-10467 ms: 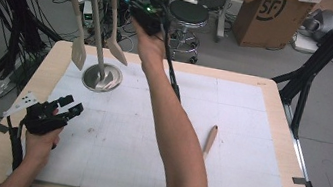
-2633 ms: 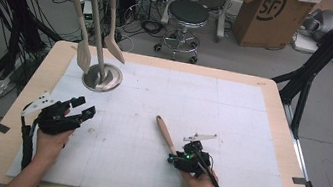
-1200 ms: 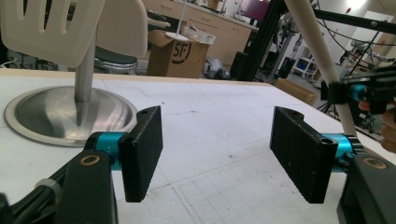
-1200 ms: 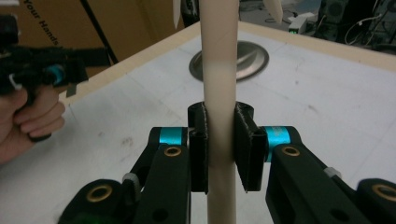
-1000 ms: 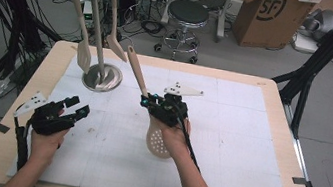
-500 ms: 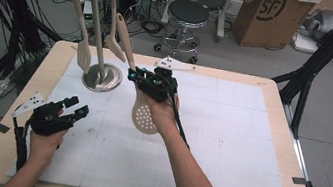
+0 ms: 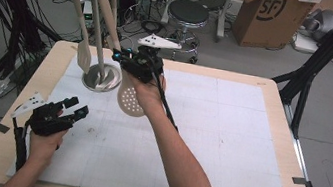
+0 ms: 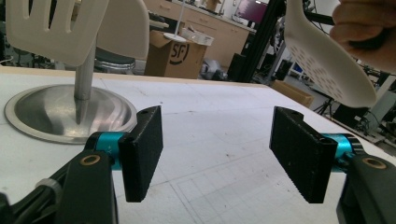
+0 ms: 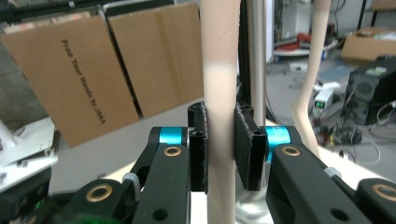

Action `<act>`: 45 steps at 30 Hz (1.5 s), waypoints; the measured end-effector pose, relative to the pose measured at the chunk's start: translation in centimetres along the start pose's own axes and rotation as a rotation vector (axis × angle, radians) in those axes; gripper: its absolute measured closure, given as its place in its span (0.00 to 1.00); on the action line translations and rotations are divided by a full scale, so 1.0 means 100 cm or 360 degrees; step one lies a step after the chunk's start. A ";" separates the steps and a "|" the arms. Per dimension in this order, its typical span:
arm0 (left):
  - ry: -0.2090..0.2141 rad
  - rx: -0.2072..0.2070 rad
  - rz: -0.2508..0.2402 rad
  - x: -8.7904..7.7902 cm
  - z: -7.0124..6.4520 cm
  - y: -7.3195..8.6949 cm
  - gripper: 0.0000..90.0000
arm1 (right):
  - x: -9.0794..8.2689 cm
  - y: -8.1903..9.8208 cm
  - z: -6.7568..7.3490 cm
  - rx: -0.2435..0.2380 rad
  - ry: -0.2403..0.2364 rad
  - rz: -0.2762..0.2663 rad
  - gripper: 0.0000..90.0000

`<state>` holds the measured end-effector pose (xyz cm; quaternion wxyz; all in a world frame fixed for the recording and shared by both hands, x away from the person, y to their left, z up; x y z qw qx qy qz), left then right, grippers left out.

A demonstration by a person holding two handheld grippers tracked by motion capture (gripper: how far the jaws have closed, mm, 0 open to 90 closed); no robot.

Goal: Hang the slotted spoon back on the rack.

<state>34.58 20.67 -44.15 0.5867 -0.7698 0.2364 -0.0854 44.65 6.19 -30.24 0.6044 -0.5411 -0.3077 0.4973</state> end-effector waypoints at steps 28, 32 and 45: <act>0.0013 -0.0006 -0.0006 -0.002 0.000 -0.001 0.39 | 0.026 -0.020 -0.008 0.0025 0.0212 0.0087 0.86; 0.0013 -0.0010 -0.0008 -0.002 0.000 -0.001 0.39 | 0.027 -0.019 -0.013 0.0058 0.0224 0.0084 0.86; 0.0026 0.0000 0.0000 -0.002 -0.002 0.000 0.39 | 0.001 -0.001 -0.030 0.0160 0.0246 0.0039 0.45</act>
Point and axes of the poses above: each handheld gripper's, and its own axes: x roughly forward along the jaws, y roughly out of its underside, z roughly to its left, the point moved 9 cm from there along x, roughly forward along the jaws, and after that the axes turned 11 degrees about -y, right-handed, at the moved point
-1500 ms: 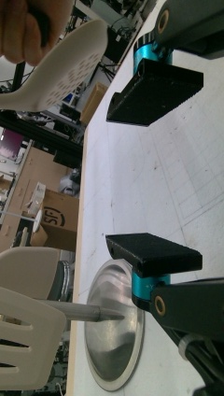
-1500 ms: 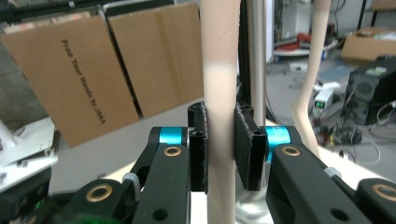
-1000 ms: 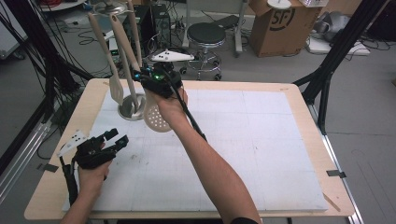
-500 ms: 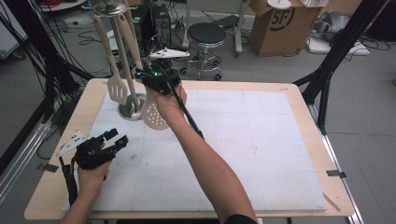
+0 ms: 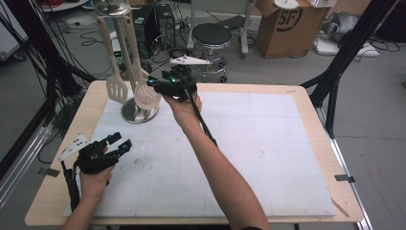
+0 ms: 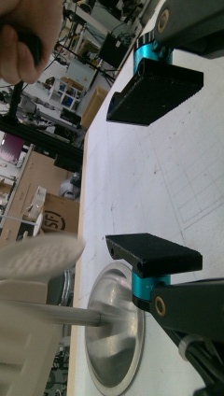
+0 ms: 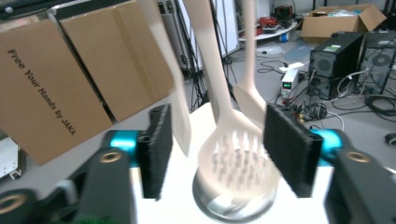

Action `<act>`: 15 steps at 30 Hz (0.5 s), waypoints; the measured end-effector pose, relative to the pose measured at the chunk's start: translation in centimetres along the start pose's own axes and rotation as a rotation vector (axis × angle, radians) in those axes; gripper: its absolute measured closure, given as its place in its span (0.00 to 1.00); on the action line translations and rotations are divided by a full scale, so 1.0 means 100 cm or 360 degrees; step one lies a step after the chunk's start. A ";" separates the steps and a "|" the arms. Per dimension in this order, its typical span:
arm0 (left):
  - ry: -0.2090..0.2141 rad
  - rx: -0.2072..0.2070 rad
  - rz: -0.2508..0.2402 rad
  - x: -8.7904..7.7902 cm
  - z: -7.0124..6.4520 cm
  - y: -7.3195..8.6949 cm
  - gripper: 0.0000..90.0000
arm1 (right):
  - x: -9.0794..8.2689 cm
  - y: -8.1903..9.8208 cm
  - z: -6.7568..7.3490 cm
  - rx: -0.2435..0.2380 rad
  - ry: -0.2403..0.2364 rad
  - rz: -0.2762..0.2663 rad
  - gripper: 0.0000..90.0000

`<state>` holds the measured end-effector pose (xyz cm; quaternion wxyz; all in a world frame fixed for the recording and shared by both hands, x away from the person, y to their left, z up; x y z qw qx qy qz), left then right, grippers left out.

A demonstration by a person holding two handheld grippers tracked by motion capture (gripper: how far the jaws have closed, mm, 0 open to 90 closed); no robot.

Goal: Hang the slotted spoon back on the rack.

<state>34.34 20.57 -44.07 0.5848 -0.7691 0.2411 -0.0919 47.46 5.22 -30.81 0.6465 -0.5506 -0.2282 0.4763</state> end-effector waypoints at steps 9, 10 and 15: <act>0.0002 0.0018 0.0023 0.005 -0.003 0.002 0.39 | -0.044 0.038 -0.024 0.0077 0.0015 0.0028 0.36; 0.0003 0.0018 0.0023 0.006 -0.003 0.002 0.39 | -0.052 0.044 -0.027 0.0093 0.0014 0.0025 0.35; 0.0000 0.0054 0.0035 0.009 -0.005 0.003 0.38 | -0.081 0.069 -0.041 0.0135 0.0024 -0.0001 0.33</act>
Point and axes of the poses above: each handheld gripper's, and its own axes: x roughly forward along the jaws, y roughly out of its underside, z roughly to its left, the point moved 9 cm from there along x, roughly forward along the jaws, and after that the axes turned 11 degrees about -y, right-handed, at the moved point
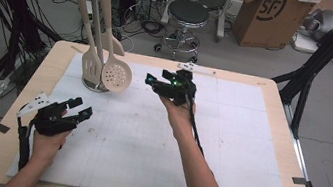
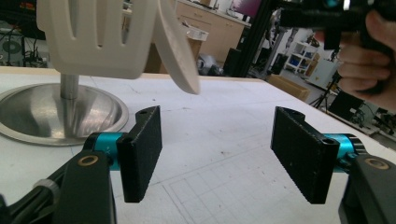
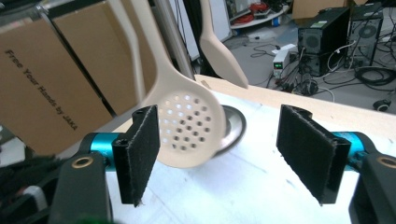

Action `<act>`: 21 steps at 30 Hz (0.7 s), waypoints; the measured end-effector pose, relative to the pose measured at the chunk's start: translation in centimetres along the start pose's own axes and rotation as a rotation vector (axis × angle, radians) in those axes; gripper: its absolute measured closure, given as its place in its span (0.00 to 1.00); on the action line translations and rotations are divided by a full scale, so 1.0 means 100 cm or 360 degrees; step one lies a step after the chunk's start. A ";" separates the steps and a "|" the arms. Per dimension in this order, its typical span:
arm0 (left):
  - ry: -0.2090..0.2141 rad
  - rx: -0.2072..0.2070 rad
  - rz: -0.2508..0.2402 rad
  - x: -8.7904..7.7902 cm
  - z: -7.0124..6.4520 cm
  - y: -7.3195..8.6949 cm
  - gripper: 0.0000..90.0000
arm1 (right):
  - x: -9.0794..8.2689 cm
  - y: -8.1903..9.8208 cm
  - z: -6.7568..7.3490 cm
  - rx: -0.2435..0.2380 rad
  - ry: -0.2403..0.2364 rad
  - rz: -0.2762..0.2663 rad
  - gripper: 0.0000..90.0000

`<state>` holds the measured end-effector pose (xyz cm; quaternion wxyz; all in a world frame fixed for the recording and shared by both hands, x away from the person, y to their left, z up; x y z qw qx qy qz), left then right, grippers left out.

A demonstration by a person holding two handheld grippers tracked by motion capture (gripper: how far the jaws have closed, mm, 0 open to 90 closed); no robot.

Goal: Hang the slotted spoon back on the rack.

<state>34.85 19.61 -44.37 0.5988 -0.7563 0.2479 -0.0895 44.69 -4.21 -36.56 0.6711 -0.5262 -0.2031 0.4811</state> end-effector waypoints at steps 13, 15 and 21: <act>0.0029 -0.0031 0.0081 0.010 -0.004 0.006 0.36 | -0.050 0.035 -0.022 0.0020 0.0058 0.0032 0.23; 0.0034 -0.0039 0.0096 0.012 -0.004 0.008 0.35 | -0.055 0.040 -0.024 0.0014 0.0065 0.0032 0.22; 0.0013 -0.0027 0.0115 0.014 -0.006 0.009 0.30 | -0.069 0.049 -0.027 0.0007 0.0083 0.0024 0.21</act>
Point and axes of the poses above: each handheld gripper's, and its own axes: x roughly forward along the jaws, y roughly out of its underside, z roughly to its left, the point moved 9 cm from there along x, roughly forward along the jaws, and after that the axes turned 11 degrees about -y, right-handed, at the moved point
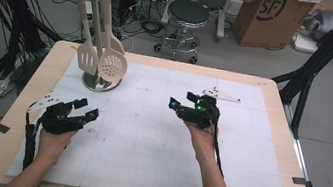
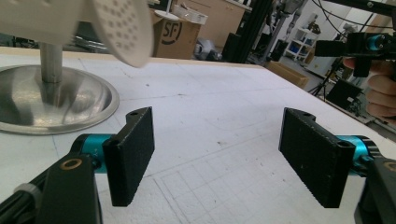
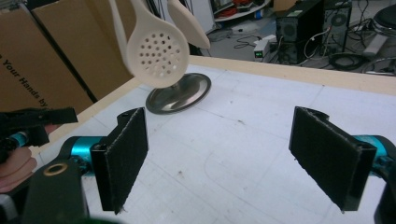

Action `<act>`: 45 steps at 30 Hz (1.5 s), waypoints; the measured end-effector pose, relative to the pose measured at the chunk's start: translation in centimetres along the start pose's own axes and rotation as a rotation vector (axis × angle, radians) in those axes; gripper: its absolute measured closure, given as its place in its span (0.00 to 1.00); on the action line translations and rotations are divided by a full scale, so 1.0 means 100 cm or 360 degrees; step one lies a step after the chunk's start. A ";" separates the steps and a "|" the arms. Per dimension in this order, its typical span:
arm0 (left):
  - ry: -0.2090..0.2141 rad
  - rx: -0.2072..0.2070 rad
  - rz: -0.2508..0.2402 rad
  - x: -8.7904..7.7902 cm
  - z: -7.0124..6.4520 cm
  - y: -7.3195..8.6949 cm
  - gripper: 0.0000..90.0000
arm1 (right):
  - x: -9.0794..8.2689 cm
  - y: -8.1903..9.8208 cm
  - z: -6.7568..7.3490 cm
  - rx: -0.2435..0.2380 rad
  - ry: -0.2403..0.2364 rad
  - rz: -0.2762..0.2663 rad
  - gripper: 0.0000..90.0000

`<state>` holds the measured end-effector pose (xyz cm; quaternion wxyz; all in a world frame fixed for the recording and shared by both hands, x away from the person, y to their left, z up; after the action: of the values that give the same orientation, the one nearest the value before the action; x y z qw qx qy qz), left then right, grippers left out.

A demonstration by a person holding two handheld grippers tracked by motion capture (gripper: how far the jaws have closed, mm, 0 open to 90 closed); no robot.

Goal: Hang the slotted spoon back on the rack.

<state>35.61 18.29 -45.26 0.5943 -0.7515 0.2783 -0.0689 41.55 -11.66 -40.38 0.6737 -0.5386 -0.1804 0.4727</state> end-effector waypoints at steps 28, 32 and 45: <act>-0.0023 0.0051 0.0098 0.008 -0.003 0.011 0.24 | -0.075 0.060 -0.034 0.0169 0.0104 -0.0043 0.19; -0.0029 0.0065 0.0118 0.010 -0.005 0.014 0.23 | -0.085 0.067 -0.038 0.0178 0.0122 -0.0046 0.19; -0.0025 0.0094 0.0155 0.013 -0.007 0.019 0.23 | -0.108 0.079 -0.038 0.0130 0.0133 -0.0072 0.19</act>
<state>35.76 16.77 -47.11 0.6211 -0.7197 0.3075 -0.0422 35.59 -22.95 -45.93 0.7126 -0.5257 -0.1446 0.4414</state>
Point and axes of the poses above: each handheld gripper's, and its own axes: x roughly forward along the jaws, y roughly out of its underside, z roughly to its left, the point moved 9 cm from there along x, roughly forward along the jaws, and after that the axes turned 11 degrees about -y, right-handed, at the moved point
